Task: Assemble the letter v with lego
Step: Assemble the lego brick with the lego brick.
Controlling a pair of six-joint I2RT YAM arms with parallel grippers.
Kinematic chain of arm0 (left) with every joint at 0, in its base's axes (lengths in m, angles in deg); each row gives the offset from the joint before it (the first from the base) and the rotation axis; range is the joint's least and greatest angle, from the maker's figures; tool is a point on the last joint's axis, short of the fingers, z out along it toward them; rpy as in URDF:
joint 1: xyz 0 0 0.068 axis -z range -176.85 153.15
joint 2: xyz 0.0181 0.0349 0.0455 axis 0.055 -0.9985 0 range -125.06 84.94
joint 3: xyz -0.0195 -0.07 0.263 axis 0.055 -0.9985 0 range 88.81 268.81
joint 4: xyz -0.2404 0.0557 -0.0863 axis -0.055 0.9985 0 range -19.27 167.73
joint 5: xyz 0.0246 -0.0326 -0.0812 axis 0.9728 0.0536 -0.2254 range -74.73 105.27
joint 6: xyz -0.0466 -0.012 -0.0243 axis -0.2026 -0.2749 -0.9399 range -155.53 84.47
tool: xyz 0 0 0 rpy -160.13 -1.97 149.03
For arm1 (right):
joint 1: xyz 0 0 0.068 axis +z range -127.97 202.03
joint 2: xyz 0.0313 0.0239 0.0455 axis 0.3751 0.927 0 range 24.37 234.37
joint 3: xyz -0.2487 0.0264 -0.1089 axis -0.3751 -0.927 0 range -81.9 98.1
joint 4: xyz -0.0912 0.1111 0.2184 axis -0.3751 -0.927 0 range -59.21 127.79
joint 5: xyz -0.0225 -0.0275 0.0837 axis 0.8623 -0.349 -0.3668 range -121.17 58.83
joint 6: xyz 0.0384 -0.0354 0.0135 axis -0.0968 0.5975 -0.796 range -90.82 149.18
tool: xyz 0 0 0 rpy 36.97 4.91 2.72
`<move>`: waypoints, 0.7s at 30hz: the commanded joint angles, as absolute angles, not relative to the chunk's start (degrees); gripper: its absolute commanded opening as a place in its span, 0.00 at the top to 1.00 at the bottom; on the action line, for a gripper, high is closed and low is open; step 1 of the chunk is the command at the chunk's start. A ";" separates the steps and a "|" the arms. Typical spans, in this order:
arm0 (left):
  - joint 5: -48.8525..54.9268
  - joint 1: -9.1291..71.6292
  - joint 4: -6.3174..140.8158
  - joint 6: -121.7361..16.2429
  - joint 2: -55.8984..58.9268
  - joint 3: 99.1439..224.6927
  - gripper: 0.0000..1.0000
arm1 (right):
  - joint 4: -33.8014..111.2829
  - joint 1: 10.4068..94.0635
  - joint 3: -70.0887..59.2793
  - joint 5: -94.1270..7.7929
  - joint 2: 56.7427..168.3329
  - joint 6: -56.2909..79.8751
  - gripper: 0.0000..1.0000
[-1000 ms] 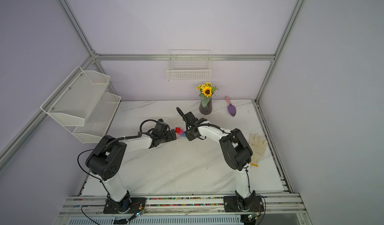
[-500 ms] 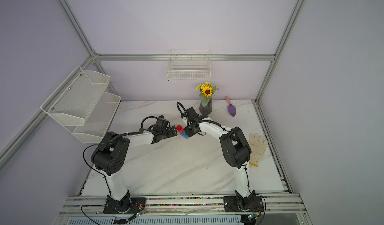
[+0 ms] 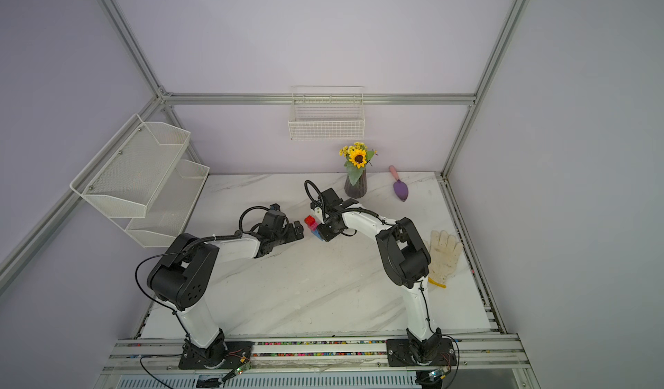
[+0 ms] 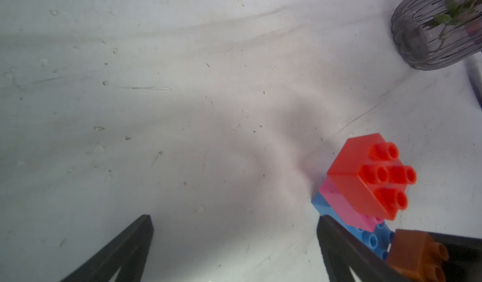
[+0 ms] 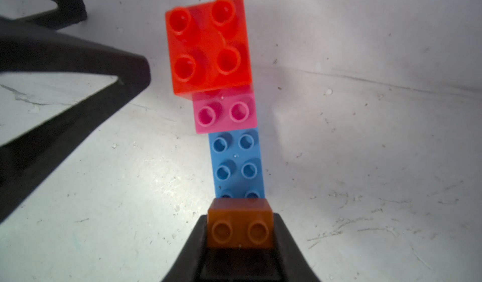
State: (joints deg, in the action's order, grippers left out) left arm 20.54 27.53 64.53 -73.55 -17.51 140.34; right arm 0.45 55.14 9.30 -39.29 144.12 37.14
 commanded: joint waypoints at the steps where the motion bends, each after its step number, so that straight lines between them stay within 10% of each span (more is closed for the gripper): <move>1: 19.24 27.15 62.98 -74.59 -16.59 138.79 0.00 | 0.20 55.29 8.76 -39.76 143.37 38.25 0.89; 21: 16.67 27.15 60.19 -75.88 -12.97 133.30 0.00 | 1.94 56.75 3.48 -37.21 144.17 37.53 0.89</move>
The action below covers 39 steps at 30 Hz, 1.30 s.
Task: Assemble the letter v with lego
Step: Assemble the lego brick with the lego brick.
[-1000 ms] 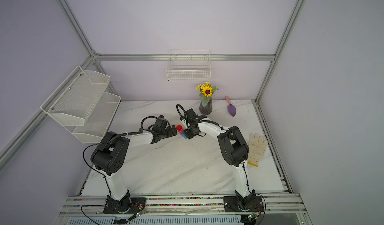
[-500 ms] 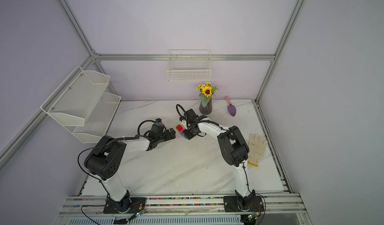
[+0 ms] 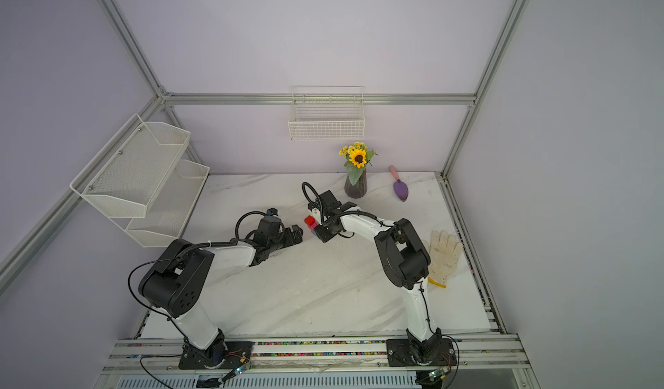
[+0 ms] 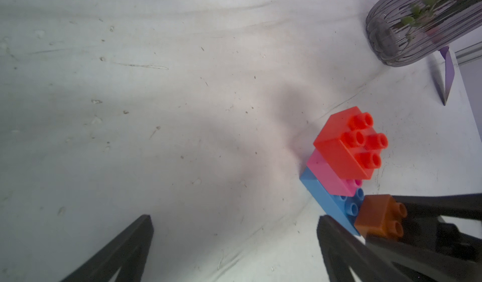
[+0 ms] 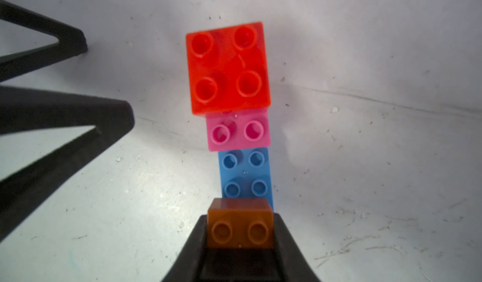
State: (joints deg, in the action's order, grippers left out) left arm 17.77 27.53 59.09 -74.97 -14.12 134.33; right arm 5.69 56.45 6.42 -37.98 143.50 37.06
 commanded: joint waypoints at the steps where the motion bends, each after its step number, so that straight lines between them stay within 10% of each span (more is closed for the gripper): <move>1: 16.59 27.15 60.10 -75.92 -12.75 133.04 0.00 | 1.80 56.75 3.12 -36.91 144.17 37.51 0.89; 39: 16.67 27.15 66.85 -75.15 0.38 129.25 0.00 | 2.57 59.91 -4.72 -28.93 144.51 31.02 0.89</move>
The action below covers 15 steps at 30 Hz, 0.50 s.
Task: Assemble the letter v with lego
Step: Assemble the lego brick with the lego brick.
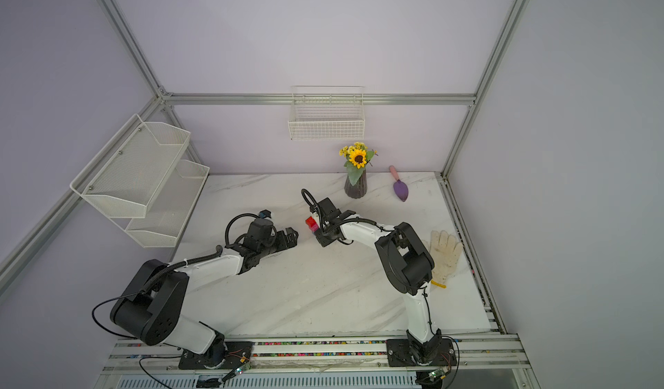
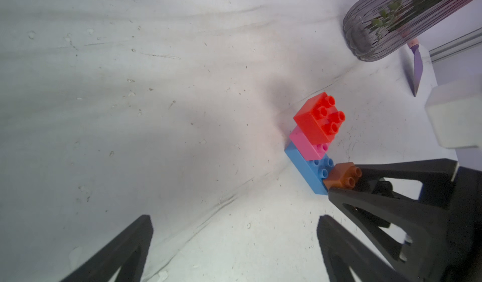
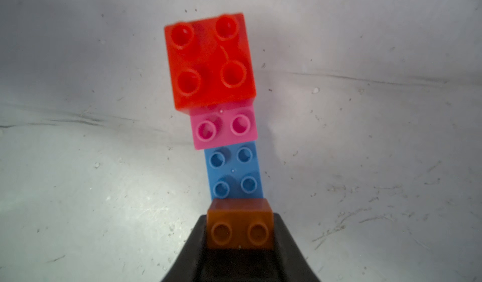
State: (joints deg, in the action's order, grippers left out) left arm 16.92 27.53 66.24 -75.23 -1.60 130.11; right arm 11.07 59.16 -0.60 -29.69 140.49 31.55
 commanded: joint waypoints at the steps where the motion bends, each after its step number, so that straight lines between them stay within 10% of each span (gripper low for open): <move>1: 16.70 27.19 67.06 -75.08 0.60 129.24 0.00 | 2.46 59.91 -4.94 -29.14 144.44 31.22 0.89; 15: 17.21 27.15 70.95 -74.14 3.56 130.12 0.00 | -0.49 56.87 -5.63 -40.22 145.16 33.80 0.89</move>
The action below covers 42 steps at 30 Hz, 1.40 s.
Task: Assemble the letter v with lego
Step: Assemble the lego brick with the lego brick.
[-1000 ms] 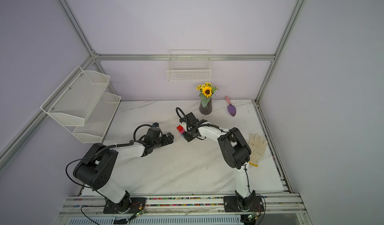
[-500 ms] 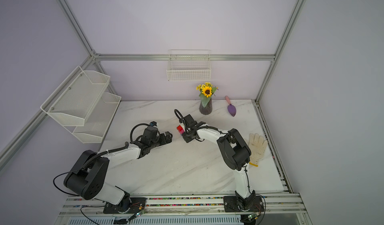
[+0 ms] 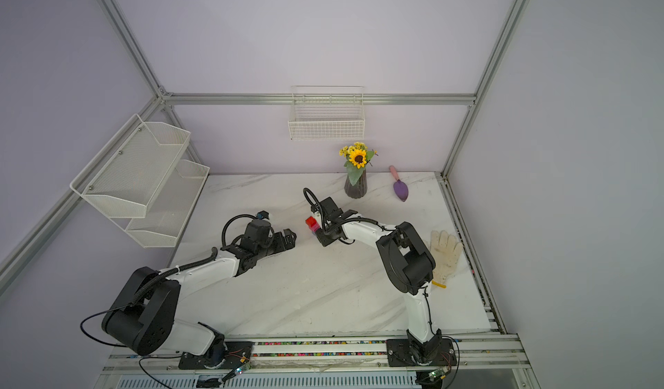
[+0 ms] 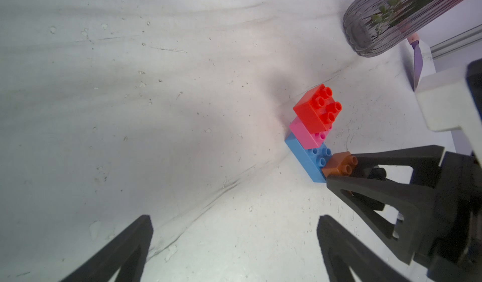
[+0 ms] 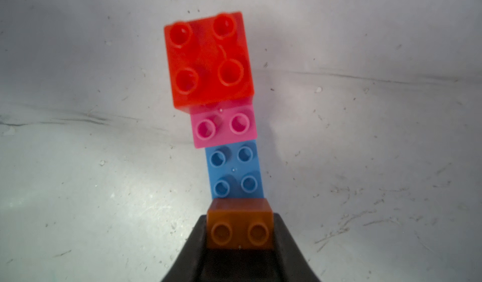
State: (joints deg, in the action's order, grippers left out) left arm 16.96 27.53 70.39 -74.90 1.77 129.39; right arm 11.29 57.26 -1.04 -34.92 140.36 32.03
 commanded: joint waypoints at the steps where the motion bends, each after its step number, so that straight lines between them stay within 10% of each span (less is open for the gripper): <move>1: 17.35 27.15 71.32 -74.07 5.29 130.12 0.00 | -0.64 56.52 -5.54 -40.50 145.29 33.92 0.89; 42: 18.92 27.15 73.64 -73.93 9.22 129.69 0.00 | -7.87 56.83 -2.05 -30.45 147.16 34.22 0.90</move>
State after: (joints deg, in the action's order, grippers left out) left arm 18.32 27.53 74.72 -74.73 7.30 129.39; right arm 7.81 57.04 1.33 -33.06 141.28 33.10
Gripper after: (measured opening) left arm 0.997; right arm 0.349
